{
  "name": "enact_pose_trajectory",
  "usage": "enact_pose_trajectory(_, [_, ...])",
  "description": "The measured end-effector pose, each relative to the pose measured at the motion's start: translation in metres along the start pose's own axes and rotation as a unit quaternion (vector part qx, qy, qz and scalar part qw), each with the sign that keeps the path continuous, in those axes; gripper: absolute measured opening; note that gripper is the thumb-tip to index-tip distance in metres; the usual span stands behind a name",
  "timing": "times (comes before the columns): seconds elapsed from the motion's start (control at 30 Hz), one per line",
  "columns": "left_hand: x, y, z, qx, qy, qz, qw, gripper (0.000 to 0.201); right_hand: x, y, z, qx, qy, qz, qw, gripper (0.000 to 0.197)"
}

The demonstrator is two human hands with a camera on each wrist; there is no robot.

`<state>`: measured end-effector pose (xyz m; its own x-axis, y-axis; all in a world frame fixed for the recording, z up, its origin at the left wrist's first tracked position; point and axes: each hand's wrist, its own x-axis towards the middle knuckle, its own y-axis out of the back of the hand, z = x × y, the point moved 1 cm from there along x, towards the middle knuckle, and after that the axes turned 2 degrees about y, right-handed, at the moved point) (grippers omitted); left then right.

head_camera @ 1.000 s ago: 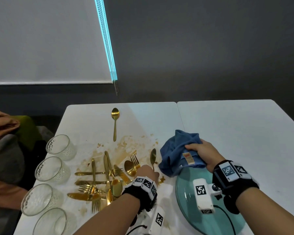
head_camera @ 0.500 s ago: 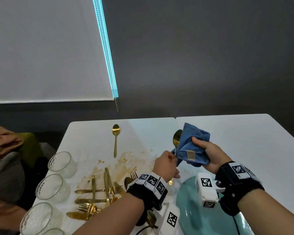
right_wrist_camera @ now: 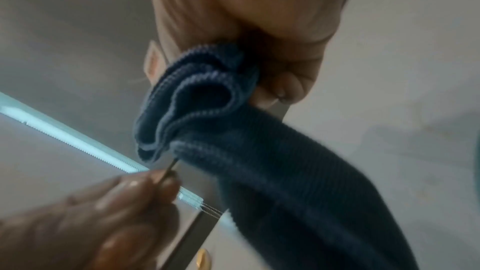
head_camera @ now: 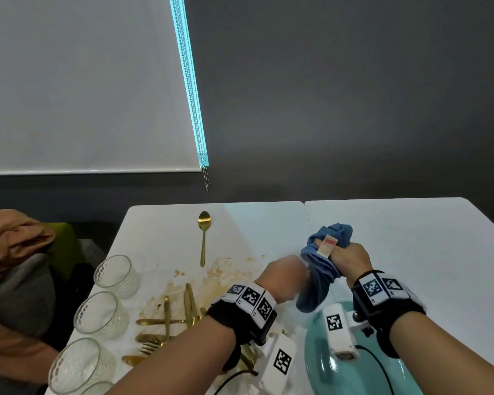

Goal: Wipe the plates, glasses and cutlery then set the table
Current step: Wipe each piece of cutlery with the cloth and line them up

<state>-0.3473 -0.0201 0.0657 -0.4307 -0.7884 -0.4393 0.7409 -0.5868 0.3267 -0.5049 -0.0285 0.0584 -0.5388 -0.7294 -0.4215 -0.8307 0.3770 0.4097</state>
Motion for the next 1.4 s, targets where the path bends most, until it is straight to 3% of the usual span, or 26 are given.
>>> enact_pose_trajectory(0.07, [0.000, 0.005, -0.003, -0.008, 0.013, -0.017, 1.000, 0.023, 0.002, -0.002, -0.001, -0.022, 0.009, -0.012, 1.000, 0.028])
enact_pose_trajectory(0.2, [-0.004, 0.010, -0.010, -0.025, 0.035, -0.031, 0.999, 0.023, 0.001, -0.008, -0.003, 0.082, 0.015, -0.066, 0.994, 0.010])
enact_pose_trajectory(0.3, [-0.006, 0.016, -0.015, -0.032, 0.037, -0.037, 0.998, 0.023, -0.001, -0.009, -0.005, 0.119, 0.019, -0.091, 0.988, 0.019])
enact_pose_trajectory(0.53, [-0.002, 0.012, -0.018, 0.009, -0.007, 0.014, 1.000, 0.023, 0.003, -0.010, 0.001, 0.202, -0.060, 0.004, 0.978, 0.009])
enact_pose_trajectory(0.63, [-0.001, 0.010, -0.016, 0.022, -0.018, 0.028, 0.999, 0.023, 0.006, -0.012, 0.000, 0.233, -0.046, 0.039, 0.970, 0.016])
enact_pose_trajectory(0.8, [-0.002, 0.016, -0.023, 0.026, -0.015, 0.055, 0.998, 0.013, 0.002, -0.001, -0.009, 0.265, 0.018, 0.030, 0.963, 0.029])
enact_pose_trajectory(0.9, [0.003, 0.027, -0.034, -0.019, 0.010, 0.110, 0.994, 0.014, 0.006, 0.010, -0.007, 0.302, 0.005, 0.043, 0.952, 0.018])
enact_pose_trajectory(1.0, [0.006, 0.028, -0.032, -0.061, 0.015, 0.125, 0.990, 0.018, 0.001, 0.005, -0.005, 0.337, -0.051, -0.030, 0.940, 0.004])
enact_pose_trajectory(1.1, [0.011, 0.016, -0.020, -0.054, -0.003, 0.109, 0.993, 0.018, -0.013, -0.020, -0.005, 0.344, -0.076, -0.118, 0.928, 0.015])
enact_pose_trajectory(1.4, [0.013, 0.015, -0.018, -0.129, -0.009, 0.093, 0.987, 0.013, -0.021, -0.045, -0.016, 0.287, -0.109, -0.218, 0.927, 0.016])
